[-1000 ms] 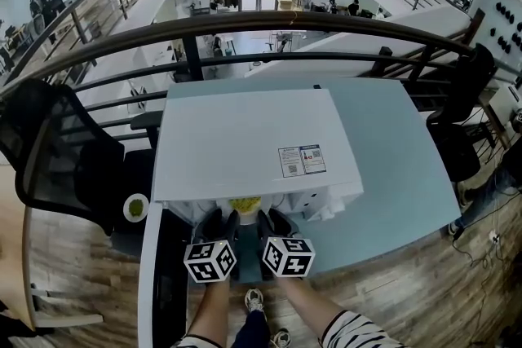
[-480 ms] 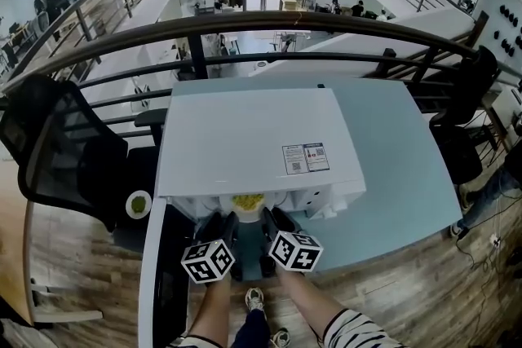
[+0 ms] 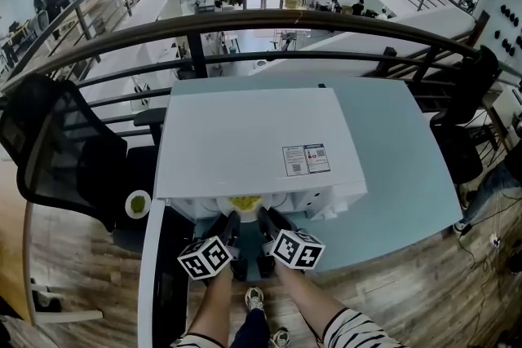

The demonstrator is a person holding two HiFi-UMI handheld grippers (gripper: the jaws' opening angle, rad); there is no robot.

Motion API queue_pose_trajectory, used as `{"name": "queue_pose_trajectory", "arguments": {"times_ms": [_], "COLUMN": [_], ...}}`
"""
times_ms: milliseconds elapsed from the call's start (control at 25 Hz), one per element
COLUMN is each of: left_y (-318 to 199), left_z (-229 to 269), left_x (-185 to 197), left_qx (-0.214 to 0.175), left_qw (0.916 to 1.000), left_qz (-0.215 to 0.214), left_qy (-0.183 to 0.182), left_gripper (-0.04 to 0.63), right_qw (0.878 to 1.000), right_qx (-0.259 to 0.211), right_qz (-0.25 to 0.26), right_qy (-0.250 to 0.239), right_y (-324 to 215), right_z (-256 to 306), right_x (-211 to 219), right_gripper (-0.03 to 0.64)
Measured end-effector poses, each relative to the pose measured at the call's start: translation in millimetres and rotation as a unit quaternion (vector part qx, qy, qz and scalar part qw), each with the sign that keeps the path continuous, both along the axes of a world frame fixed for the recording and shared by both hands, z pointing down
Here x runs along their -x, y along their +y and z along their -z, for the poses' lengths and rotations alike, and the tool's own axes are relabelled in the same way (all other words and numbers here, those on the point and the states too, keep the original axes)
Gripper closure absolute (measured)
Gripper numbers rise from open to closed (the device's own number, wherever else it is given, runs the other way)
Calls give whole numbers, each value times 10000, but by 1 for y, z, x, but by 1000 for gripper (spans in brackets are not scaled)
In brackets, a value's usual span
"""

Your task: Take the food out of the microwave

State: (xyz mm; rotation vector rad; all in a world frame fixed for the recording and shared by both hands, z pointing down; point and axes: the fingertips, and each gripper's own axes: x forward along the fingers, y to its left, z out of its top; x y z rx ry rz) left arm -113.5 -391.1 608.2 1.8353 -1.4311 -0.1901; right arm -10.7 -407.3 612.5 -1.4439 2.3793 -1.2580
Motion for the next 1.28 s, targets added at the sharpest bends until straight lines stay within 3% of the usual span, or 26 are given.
{"name": "queue_pose_trajectory", "arguments": {"times_ms": [640, 1280], "left_y": [37, 136], "left_z": [4, 41], "left_x": [-26, -58], "left_qx": [84, -178], "left_qw": [9991, 9981], "left_qz": [-155, -259], "left_qy": [382, 525], "left_gripper": [500, 505], "right_qw": [9993, 9992], "right_qx": [113, -126], "right_qz": [-204, -199], "right_qy": [-282, -321], "right_y": [39, 138], "right_z": [6, 45], "right_x": [-30, -62], "right_gripper": [537, 538]}}
